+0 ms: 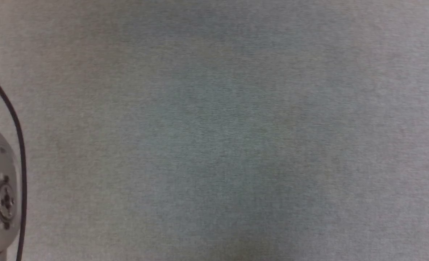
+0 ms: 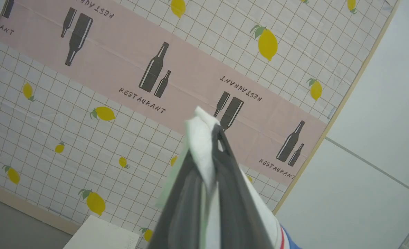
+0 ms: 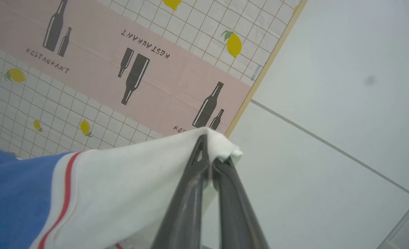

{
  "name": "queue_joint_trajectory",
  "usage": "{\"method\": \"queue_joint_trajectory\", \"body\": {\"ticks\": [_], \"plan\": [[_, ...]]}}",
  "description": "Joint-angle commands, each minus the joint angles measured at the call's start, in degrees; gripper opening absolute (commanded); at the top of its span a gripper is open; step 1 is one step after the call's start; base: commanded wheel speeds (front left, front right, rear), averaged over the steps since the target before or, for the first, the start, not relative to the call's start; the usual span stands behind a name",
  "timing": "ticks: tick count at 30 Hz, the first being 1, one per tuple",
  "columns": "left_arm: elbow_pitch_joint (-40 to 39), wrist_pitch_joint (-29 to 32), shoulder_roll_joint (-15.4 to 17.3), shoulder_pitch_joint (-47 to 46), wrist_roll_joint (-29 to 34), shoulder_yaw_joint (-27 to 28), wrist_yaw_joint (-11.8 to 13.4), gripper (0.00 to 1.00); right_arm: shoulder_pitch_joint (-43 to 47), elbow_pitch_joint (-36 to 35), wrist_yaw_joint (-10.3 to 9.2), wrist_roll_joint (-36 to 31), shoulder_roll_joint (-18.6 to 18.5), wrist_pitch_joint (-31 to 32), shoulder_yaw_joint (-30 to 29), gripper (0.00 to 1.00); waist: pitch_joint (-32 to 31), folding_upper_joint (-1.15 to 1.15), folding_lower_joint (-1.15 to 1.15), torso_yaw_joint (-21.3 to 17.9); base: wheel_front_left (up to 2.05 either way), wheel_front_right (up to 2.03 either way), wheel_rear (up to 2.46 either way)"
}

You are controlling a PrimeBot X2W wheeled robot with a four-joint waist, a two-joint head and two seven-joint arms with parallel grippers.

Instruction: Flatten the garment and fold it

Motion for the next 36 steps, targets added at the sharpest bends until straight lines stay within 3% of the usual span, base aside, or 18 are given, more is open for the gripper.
{"method": "queue_joint_trajectory", "body": {"ticks": [1, 7, 12, 15, 21, 26, 31, 36], "plan": [[0.84, -0.17, -0.21, 1.29, -0.8, -0.15, -0.89, 0.0, 0.4, 1.29, 0.19, 0.09, 0.39, -0.73, -0.24, 0.0, -0.12, 0.0, -0.01, 0.84, 0.0, 0.0, 0.0], [4.25, 1.78, 0.92, 13.11, -1.04, -2.29, -4.56, 0.0, 10.39, 5.16, 0.19, 4.23, 0.32, -0.6, -0.87, 0.0, -3.03, 0.0, -0.01, 1.1, 0.0, 0.0, 0.0], [4.51, 4.35, 2.99, 27.18, 0.06, -5.22, -7.3, 0.0, 25.41, 4.32, 0.19, 9.59, -0.48, 3.65, -2.2, 0.0, -8.01, 0.0, -0.01, 0.92, 0.0, 0.0, 0.0], [2.49, 5.59, 3.02, 35.92, -0.57, -5.94, -7.7, 0.0, 35.75, 1.78, 0.19, 12.72, -0.66, 6.72, -3.93, 0.0, -11.56, 0.0, -0.01, 0.75, 0.0, 0.0, 0.0], [-5.28, 8.18, 3.02, 56.54, -2.58, -5.62, -5.72, 0.0, 59.78, -9.48, 0.19, 16.82, 2.06, 13.93, -10.92, 0.0, -18.71, 0.0, -0.01, 0.23, 0.0, 0.0, 0.0], [-12.56, 9.5, 2.47, 71.68, -4.78, -4.22, -3.34, 0.0, 76.81, -19.5, 0.19, 17.49, 6.88, 19.33, -16.8, 0.0, -22.31, 0.0, -0.01, -0.35, 0.0, 0.0, 0.0], [-18.16, 9.78, 1.37, 83.6, -5.88, -2.64, -0.07, 0.0, 88.89, -26.78, 0.19, 17.95, 12.26, 23.32, -21.97, 0.0, -24.55, 0.0, -0.01, -0.64, 0.0, 0.0, 0.0], [-21.51, 9.09, -0.29, 92.03, -6.45, -2.01, 1.87, 0.0, 98.88, -28.68, 0.19, 17.9, 14.39, 27.49, -25.75, 0.0, -25.68, 0.0, -0.01, -0.79, 0.0, 0.0, 0.0]]}}
